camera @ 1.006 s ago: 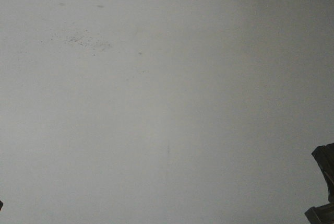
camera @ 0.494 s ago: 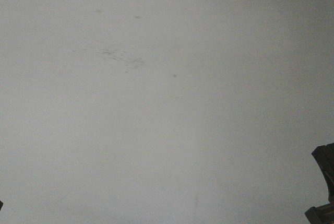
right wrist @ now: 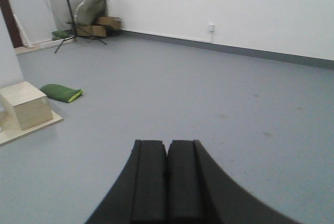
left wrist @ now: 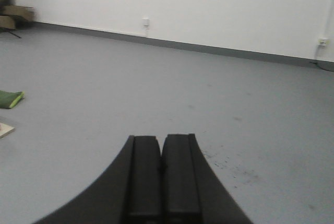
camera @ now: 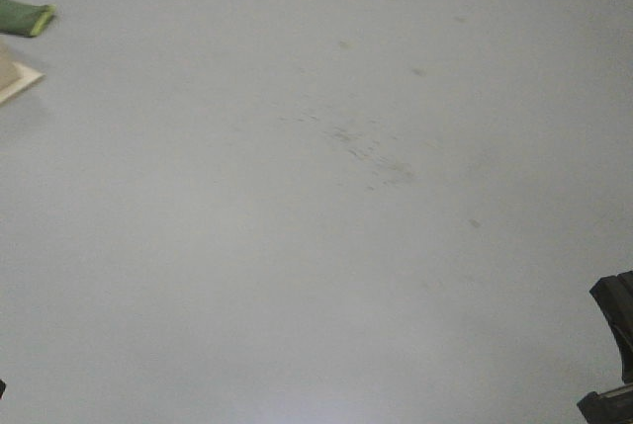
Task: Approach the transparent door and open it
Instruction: 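Turn and drive the base toward the white-framed glass sliding door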
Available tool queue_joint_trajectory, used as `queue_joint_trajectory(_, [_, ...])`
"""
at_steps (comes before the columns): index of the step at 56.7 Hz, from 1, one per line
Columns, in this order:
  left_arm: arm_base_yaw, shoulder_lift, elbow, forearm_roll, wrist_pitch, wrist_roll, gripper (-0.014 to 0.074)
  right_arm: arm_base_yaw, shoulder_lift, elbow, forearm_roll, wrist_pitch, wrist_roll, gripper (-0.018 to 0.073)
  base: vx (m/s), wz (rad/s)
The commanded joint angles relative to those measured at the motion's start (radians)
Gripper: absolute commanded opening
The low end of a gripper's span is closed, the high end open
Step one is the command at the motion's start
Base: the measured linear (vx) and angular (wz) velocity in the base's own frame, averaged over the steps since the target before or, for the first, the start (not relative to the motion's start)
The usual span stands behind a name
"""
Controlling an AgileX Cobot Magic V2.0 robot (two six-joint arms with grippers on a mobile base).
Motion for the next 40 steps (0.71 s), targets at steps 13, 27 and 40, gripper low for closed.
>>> queue_joint_trajectory(13, [-0.005, -0.014, 0.010, -0.006, -0.084, -0.007, 0.0003, -0.005, -0.015, 0.002, -0.010, -0.087, -0.002, 0.0001, 0.56, 0.72])
queue_joint_trajectory(27, [-0.005, -0.014, 0.010, -0.006, -0.084, -0.007, 0.0003, -0.005, -0.015, 0.002, -0.010, -0.087, -0.002, 0.0001, 0.54, 0.74])
queue_joint_trajectory(40, [-0.005, -0.014, 0.010, -0.006, -0.084, -0.007, 0.0003, -0.005, -0.015, 0.002, -0.010, -0.087, -0.002, 0.0001, 0.51, 0.78])
